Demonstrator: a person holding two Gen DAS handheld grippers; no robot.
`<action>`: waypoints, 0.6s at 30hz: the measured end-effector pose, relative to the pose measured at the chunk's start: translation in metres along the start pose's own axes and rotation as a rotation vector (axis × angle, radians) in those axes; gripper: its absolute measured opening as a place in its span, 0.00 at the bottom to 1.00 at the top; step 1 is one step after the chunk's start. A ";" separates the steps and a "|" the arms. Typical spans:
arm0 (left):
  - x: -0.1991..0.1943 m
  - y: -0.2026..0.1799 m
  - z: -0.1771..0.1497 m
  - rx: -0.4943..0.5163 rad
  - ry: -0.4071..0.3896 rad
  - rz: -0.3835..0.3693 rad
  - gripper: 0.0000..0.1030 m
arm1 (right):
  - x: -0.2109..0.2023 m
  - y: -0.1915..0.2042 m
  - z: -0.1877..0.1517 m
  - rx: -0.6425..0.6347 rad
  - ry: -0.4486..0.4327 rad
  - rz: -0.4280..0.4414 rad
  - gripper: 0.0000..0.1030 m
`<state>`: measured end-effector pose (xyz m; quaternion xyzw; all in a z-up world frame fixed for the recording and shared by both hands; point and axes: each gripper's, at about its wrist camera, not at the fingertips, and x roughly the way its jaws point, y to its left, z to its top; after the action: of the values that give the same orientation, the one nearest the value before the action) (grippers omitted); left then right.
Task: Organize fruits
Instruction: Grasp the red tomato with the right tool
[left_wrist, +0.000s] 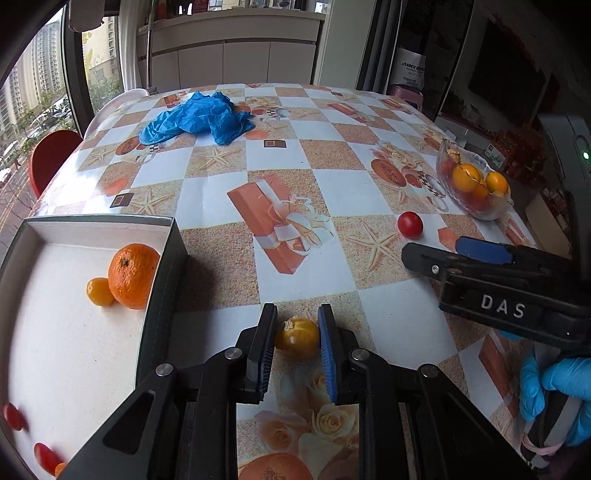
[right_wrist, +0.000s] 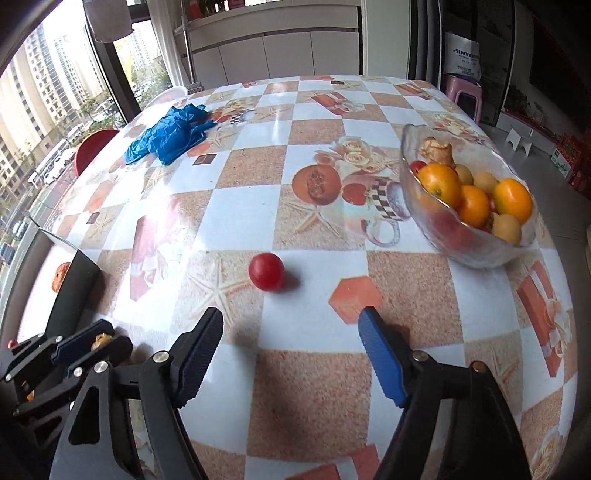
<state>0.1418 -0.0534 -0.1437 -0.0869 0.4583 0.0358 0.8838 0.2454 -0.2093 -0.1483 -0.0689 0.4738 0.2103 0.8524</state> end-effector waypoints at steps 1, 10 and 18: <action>-0.001 0.001 -0.001 -0.001 0.000 -0.001 0.23 | 0.004 0.005 0.003 -0.019 -0.005 -0.008 0.70; 0.001 0.001 -0.001 -0.001 -0.004 0.003 0.23 | 0.008 0.017 0.012 -0.064 -0.030 -0.004 0.21; -0.011 -0.006 -0.020 0.027 -0.011 -0.003 0.23 | -0.027 0.006 -0.036 -0.041 -0.010 0.067 0.21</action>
<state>0.1202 -0.0629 -0.1448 -0.0754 0.4537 0.0287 0.8875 0.2020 -0.2229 -0.1450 -0.0694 0.4670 0.2489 0.8457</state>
